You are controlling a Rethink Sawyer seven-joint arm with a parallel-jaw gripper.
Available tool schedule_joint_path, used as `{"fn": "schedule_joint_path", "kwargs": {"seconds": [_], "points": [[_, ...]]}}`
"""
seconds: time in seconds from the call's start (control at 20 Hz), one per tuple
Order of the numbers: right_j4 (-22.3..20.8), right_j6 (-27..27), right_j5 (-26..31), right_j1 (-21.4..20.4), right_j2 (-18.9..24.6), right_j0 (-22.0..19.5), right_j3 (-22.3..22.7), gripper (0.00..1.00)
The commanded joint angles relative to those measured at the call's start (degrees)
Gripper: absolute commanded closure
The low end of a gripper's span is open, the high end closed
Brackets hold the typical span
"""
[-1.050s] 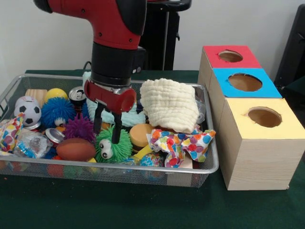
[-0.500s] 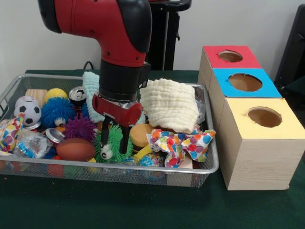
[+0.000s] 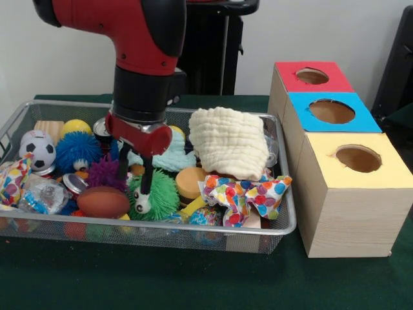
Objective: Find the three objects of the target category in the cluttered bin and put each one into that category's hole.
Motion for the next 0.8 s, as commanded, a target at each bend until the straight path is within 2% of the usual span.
{"fn": "schedule_joint_path", "kwargs": {"seconds": [0.05,0.2,0.55,0.8], "points": [[-1.2,-6.1,9.0,-4.0,4.7,-2.3,6.4,0.00],[-1.3,-5.2,7.8,-4.2,5.3,-2.7,7.8,0.00],[-2.3,-2.5,0.9,-0.1,6.8,-4.1,10.1,0.00],[-2.7,-2.1,-1.3,2.3,7.9,-4.9,11.3,0.00]]}}
